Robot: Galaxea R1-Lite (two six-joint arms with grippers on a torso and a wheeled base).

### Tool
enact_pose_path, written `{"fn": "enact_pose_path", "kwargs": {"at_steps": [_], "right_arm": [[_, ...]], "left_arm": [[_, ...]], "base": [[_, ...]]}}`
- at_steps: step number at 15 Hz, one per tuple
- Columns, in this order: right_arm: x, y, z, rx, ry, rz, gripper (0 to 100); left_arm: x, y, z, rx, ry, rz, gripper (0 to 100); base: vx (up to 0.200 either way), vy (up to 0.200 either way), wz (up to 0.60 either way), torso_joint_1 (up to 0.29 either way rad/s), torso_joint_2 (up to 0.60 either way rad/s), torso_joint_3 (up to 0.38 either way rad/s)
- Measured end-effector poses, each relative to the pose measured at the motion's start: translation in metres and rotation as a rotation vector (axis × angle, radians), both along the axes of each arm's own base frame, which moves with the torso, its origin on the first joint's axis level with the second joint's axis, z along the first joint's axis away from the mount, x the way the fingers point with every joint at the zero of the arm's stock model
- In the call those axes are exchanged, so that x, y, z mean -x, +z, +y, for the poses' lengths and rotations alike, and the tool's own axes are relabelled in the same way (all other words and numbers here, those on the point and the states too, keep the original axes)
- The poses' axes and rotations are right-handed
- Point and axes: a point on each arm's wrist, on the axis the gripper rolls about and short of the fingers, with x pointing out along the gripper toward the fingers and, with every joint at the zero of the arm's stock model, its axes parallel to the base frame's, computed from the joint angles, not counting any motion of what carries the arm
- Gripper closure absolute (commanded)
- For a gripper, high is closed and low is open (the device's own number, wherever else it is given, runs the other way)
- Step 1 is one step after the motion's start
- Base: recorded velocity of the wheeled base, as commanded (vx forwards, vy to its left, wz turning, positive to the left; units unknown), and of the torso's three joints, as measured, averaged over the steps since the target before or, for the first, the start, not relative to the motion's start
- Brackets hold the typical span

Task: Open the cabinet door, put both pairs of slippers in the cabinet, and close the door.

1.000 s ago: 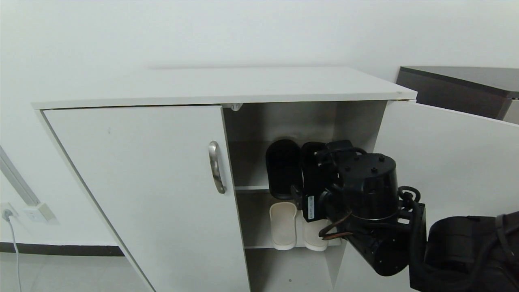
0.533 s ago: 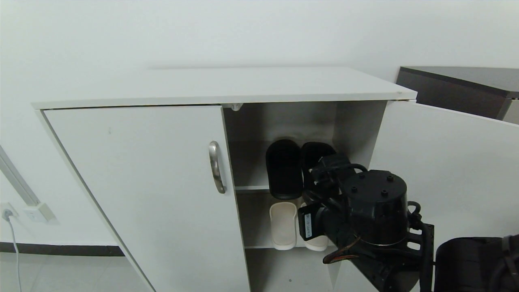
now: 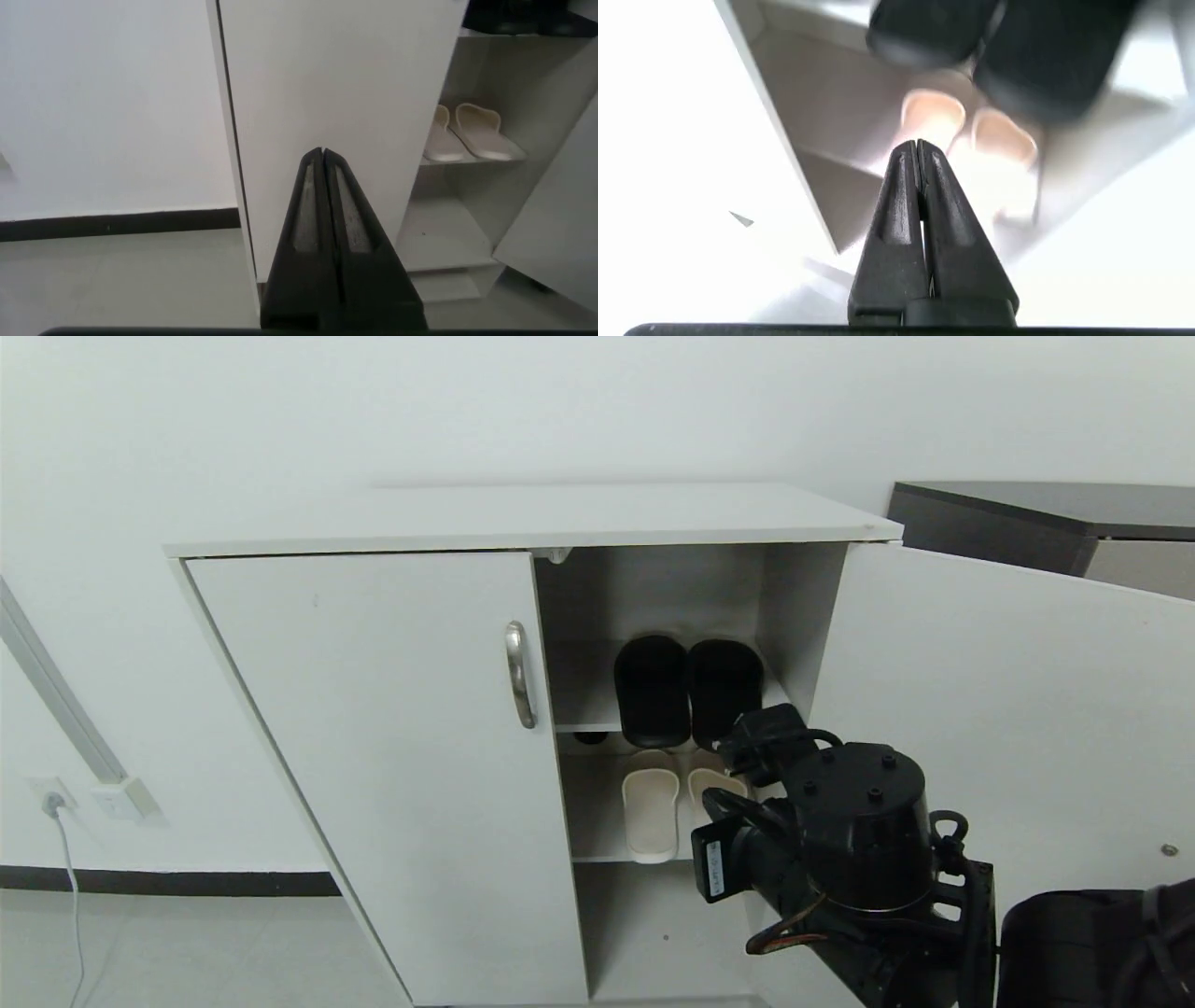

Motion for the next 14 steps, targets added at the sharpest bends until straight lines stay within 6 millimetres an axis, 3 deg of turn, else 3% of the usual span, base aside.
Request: {"fn": "enact_pose_path", "kwargs": {"at_steps": [11, 14], "right_arm": [[-0.009, -0.016, -0.003, 0.052, -0.025, 0.028, 100], [-0.01, -0.02, -0.002, 0.06, -0.027, 0.035, 100]], "left_arm": [[0.0, 0.0, 0.0, 0.002, 0.001, 0.0, 100], [0.0, 0.0, 0.0, 0.004, 0.001, -0.001, 100]], "base": [[-0.2, 0.0, 0.0, 0.003, 0.0, 0.003], [0.0, 0.0, 0.0, 0.0, 0.0, 0.0]]}}
